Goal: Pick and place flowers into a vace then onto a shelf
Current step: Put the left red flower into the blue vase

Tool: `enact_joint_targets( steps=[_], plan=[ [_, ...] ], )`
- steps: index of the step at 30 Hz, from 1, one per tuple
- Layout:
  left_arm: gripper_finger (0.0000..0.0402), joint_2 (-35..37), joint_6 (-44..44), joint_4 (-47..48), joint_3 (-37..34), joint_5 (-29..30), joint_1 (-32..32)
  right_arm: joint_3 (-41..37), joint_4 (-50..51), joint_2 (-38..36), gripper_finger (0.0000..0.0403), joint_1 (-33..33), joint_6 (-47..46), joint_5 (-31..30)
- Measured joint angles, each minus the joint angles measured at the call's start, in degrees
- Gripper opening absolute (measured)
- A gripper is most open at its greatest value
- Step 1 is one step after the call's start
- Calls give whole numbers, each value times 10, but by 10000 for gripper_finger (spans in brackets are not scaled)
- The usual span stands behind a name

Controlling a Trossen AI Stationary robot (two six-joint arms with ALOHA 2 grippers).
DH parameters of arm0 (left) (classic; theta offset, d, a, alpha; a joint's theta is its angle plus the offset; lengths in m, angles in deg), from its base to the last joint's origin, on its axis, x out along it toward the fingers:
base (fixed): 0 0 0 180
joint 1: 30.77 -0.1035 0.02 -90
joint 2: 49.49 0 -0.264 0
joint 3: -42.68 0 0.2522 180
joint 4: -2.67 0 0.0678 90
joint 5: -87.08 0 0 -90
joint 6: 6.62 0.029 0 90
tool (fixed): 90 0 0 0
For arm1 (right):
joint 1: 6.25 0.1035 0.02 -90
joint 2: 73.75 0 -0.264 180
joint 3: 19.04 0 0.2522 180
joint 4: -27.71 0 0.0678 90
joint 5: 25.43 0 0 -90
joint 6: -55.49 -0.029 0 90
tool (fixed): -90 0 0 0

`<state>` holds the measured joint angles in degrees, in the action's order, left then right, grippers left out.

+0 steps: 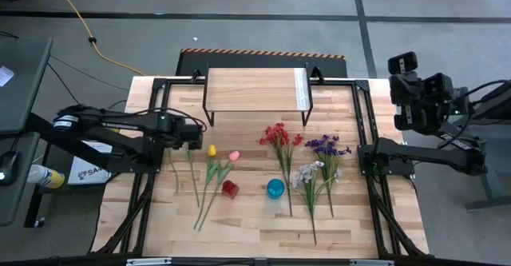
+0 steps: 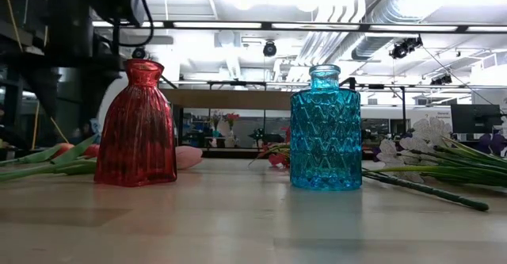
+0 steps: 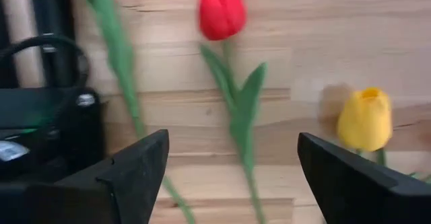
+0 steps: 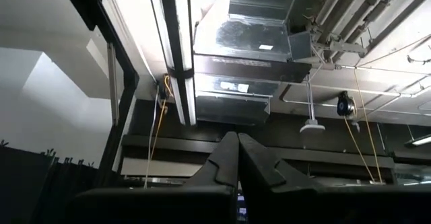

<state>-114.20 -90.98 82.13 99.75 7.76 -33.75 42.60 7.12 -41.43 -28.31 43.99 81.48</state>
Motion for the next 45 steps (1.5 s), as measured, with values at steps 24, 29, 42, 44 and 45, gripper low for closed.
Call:
enact_joint_targets(
  steps=[24, 29, 42, 44, 45],
  plan=[
    [353, -224, -2, -85, -6, -12, 0, 0, 12, 3, 0, 0, -2, 7],
    [353, -235, -16, -125, -29, -22, 0, 0, 16, 3, 0, 0, -13, 9],
    [236, -233, -30, -160, -37, -25, 0, 0, 21, 3, 0, 0, -41, 35],
    [205, -234, -30, -166, -37, -26, 0, 0, 20, 3, 0, 0, -41, 40],
    [191, -234, -30, -168, -37, -26, 0, 0, 20, 3, 0, 0, -41, 45]
  ],
)
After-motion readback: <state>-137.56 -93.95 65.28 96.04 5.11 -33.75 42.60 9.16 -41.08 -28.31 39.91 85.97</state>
